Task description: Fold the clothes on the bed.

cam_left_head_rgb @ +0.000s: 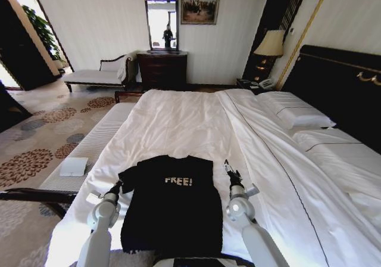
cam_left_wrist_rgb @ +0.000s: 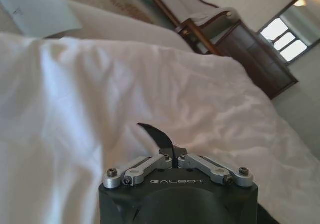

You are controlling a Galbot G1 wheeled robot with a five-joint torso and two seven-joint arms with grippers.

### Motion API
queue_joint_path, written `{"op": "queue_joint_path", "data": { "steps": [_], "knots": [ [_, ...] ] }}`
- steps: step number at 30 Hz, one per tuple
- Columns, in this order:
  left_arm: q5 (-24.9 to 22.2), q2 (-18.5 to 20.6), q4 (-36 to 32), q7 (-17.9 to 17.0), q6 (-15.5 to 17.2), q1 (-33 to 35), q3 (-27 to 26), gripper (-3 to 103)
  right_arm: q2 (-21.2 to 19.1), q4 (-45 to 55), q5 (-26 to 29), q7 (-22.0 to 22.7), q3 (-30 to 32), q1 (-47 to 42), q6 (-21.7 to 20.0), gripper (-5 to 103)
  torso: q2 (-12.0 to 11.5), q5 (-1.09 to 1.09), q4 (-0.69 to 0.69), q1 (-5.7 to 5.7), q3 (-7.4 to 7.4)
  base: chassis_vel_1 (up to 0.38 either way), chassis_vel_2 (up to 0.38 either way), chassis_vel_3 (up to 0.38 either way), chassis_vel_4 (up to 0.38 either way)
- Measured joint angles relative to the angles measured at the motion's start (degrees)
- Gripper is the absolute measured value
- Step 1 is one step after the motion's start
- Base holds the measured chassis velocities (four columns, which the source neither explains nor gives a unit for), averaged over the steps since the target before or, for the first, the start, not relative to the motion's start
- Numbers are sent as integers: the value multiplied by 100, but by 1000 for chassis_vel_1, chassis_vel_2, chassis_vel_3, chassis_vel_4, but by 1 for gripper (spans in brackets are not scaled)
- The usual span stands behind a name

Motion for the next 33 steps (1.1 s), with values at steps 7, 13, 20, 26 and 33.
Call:
{"op": "queue_joint_path", "data": {
  "steps": [7, 13, 20, 26, 33],
  "knots": [
    [467, 246, -415, 253, -159, 13, 671, 0, 6, -99, -6, -10, -42, 70, 2, 100, 0, 0, -2, 0, 0, 0, 0, 0, 0],
    [1082, 358, -188, 455, -242, -88, 1572, 0, 37, -139, -74, -52, -65, 103, 9, 100, 0, 0, -1, 0, 0, 0, 0, 0, 0],
    [1239, 284, -44, 690, -330, -124, 1970, 0, 22, -142, -110, -104, -25, 67, 26, 100, 0, 0, -1, 0, 0, 0, 0, 0, 0],
    [1243, 323, 38, 796, -356, -129, 2123, 0, 17, -161, -128, -108, 12, 36, 36, 100, 0, 1, -1, 0, 0, 0, 0, 0, 0],
    [1356, 425, 148, 932, -356, 7, 2273, 0, 42, -132, -151, -104, 55, -17, 41, 100, 0, 0, -1, 0, 0, 0, 0, 0, 0]
  ]
}}
